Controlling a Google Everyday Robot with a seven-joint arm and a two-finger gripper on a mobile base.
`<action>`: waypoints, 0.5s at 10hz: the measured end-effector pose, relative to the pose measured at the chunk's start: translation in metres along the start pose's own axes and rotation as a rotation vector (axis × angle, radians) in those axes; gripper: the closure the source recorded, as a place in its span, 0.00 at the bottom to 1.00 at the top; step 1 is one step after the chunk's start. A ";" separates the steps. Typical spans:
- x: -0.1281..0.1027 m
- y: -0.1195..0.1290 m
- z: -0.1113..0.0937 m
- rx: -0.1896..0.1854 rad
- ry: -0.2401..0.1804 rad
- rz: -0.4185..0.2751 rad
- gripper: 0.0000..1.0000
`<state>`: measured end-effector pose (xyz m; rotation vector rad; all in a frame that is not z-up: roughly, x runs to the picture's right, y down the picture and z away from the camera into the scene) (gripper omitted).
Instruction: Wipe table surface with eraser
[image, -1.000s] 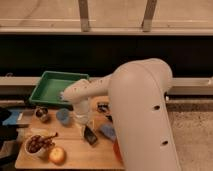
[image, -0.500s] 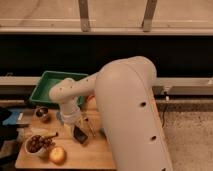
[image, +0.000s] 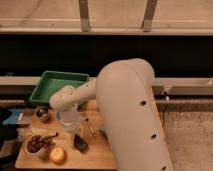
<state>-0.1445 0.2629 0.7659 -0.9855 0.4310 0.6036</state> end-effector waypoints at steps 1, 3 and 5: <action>0.012 -0.005 0.008 -0.012 0.015 0.019 0.81; 0.027 -0.015 0.016 -0.021 0.041 0.069 0.81; 0.028 -0.022 0.018 -0.020 0.057 0.101 0.81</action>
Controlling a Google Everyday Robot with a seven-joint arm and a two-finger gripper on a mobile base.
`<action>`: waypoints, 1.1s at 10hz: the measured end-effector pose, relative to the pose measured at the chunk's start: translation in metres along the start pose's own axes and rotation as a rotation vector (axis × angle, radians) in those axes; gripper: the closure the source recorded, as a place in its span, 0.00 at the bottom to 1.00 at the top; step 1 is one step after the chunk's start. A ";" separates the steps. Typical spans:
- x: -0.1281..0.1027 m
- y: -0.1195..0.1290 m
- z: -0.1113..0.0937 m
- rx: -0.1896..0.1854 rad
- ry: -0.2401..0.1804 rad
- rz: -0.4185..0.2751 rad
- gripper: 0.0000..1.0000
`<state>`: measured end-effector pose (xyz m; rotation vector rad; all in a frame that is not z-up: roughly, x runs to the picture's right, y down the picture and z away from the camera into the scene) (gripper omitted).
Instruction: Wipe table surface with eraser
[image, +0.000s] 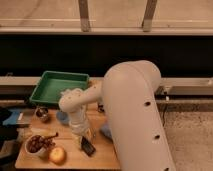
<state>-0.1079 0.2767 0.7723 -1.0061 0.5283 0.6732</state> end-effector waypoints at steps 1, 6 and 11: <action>0.000 -0.012 -0.003 0.007 0.004 0.029 0.81; -0.026 -0.018 -0.024 0.050 0.000 0.012 0.81; -0.056 0.009 -0.041 0.073 -0.034 -0.098 0.81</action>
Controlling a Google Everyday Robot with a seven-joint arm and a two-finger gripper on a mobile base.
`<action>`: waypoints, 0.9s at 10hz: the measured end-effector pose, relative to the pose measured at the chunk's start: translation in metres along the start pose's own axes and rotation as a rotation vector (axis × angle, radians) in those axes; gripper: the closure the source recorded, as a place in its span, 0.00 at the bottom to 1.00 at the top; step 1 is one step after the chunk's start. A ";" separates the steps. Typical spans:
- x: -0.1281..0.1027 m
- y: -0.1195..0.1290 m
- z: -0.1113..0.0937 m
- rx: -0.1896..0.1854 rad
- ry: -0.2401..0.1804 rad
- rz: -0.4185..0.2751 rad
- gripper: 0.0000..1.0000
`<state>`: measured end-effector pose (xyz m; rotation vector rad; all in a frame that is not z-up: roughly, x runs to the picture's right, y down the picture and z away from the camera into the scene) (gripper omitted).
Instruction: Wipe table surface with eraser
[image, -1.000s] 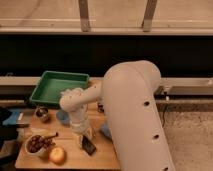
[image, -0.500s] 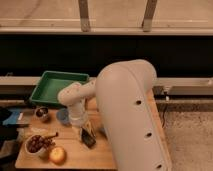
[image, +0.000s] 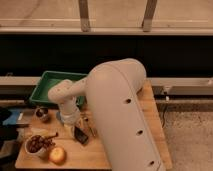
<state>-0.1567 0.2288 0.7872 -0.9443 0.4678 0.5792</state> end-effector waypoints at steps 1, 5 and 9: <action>0.001 0.006 0.002 -0.005 -0.005 -0.013 0.81; 0.029 0.022 0.028 -0.080 -0.015 -0.016 0.81; 0.069 -0.001 0.043 -0.122 -0.024 0.076 0.81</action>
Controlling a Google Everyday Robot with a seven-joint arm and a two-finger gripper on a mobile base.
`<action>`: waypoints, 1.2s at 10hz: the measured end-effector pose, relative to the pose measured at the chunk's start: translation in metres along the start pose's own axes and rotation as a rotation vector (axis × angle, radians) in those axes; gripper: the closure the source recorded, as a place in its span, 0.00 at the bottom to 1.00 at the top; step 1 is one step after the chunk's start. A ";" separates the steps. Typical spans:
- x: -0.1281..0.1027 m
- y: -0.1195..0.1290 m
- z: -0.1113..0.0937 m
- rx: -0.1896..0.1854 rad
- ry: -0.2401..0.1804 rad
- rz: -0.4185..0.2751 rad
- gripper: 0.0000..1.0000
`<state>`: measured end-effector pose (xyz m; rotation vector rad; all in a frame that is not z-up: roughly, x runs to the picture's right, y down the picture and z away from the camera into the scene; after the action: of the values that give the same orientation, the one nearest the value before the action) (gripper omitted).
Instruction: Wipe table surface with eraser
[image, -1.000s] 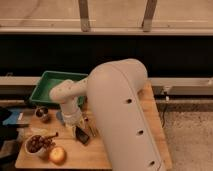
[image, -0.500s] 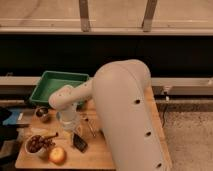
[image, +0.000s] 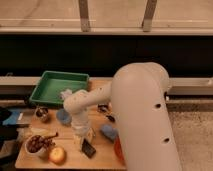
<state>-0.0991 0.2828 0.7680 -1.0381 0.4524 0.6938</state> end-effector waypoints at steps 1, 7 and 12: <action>0.002 -0.005 -0.003 0.004 -0.001 0.015 0.81; -0.037 -0.019 -0.028 0.053 0.012 0.007 0.81; -0.063 0.008 -0.040 0.097 0.009 -0.089 0.81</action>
<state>-0.1501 0.2310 0.7853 -0.9640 0.4409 0.5823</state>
